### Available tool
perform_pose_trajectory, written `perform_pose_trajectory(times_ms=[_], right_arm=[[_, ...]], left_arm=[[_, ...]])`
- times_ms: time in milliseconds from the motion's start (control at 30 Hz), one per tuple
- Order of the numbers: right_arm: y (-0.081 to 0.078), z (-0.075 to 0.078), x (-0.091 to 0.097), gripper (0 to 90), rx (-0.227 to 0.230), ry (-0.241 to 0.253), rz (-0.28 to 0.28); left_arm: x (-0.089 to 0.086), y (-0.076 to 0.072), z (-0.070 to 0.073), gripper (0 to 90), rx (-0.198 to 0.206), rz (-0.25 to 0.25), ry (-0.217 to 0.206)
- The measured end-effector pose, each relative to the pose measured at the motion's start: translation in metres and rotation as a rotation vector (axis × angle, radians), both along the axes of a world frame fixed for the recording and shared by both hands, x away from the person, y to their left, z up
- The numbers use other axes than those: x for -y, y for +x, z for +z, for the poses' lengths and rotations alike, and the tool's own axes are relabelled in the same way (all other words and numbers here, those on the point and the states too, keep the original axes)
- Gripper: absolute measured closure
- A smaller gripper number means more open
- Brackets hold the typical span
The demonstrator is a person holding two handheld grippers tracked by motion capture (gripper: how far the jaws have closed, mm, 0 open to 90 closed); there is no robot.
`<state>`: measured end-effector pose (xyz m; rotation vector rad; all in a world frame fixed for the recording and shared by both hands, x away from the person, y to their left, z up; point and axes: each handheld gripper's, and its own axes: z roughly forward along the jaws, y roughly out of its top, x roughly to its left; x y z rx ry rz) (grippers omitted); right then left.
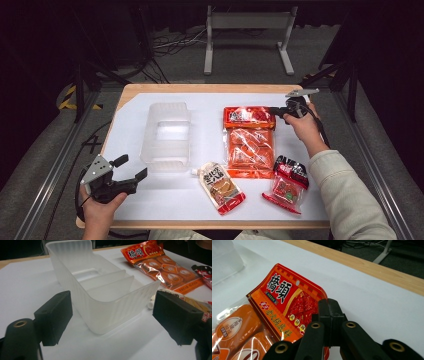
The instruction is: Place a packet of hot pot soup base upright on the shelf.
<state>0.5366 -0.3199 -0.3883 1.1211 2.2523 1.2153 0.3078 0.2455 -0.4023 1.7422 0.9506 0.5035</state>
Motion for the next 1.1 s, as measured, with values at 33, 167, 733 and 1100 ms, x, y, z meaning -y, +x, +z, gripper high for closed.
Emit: perform_pose_trajectory(times_ms=[33, 167, 733, 1100], right_arm=[[-0.001, 0.002, 0.000, 90.0, 0.005, 0.006, 0.002], [-0.006, 0.015, 0.002, 90.0, 0.023, 0.040, 0.011], [-0.045, 0.063, 0.009, 90.0, 0.151, 0.109, 0.085], [-0.060, 0.079, 0.002, 90.0, 0.227, 0.104, 0.124]], left_arm=[[0.001, 0.001, 0.001, 16.0, 0.006, 0.001, 0.001], [0.003, 0.002, 0.007, 21.6, 0.002, -0.022, -0.027], [0.029, 0.011, 0.019, 27.9, 0.033, -0.063, -0.102], [0.056, 0.022, 0.025, 14.7, 0.061, -0.093, -0.071]])
